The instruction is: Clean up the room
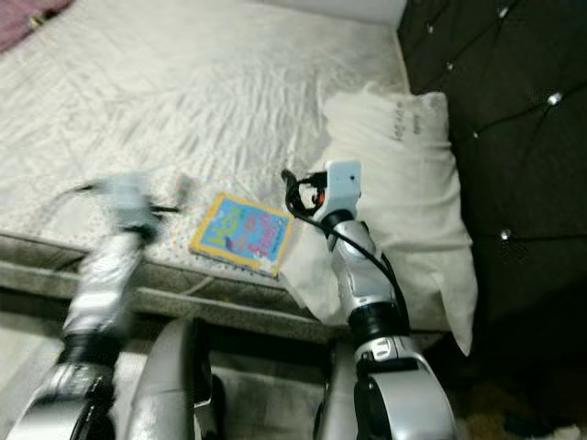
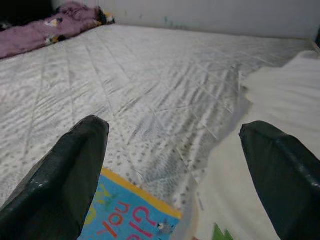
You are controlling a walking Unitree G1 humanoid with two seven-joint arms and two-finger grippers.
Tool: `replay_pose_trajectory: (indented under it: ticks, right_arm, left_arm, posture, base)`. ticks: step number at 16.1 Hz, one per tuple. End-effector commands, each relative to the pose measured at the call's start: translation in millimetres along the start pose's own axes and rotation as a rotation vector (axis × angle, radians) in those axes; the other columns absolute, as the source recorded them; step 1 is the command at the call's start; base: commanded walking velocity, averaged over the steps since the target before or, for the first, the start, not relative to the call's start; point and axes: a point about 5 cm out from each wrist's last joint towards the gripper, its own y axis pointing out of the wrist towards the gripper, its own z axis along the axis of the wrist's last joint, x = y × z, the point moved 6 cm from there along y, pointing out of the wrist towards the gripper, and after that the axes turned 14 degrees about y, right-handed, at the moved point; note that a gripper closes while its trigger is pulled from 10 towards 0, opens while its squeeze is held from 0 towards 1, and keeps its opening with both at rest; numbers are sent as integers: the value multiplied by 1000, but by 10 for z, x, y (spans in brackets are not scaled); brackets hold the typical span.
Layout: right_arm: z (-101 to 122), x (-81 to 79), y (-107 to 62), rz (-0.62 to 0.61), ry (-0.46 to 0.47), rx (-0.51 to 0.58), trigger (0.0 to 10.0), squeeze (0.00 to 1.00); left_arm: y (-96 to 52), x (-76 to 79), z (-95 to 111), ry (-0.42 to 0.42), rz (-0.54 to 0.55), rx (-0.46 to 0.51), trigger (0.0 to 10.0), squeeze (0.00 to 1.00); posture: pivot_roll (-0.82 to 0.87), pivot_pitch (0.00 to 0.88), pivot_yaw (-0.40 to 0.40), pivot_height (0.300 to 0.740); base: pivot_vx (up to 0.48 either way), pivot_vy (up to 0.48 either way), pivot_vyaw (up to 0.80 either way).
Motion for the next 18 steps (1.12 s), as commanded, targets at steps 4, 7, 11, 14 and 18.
replay_pose_trajectory:
  ticks: [4,7,11,14,18]
  right_arm:
    - [167,125,40,-33,-1,53,10000,0]
    - [156,79,60,-23,3,56,10000,0]
    - [265,253,-24,-85,16,127,10000,0]
    - [279,188,-46,-62,18,151,10000,0]
    - [263,161,-90,-68,24,164,10000,0]
  left_arm:
    - [-53,-250,92,43,142,48,10000,325]
    - [-24,-266,35,29,140,18,10000,0]
    - [-76,-294,136,50,174,73,10000,0]
    - [-110,-276,122,28,170,72,10000,0]
    - [-139,-212,33,9,160,46,10000,0]
  posture:
    - [96,0,-49,584]
    - [90,0,-49,584]
    - [86,0,-47,584]
    - [81,0,-41,603]
    - [62,0,-31,658]
  base:
    - [0,0,0]
    - [0,0,0]
    - [0,0,0]
    - [0,0,0]
    - [0,0,0]
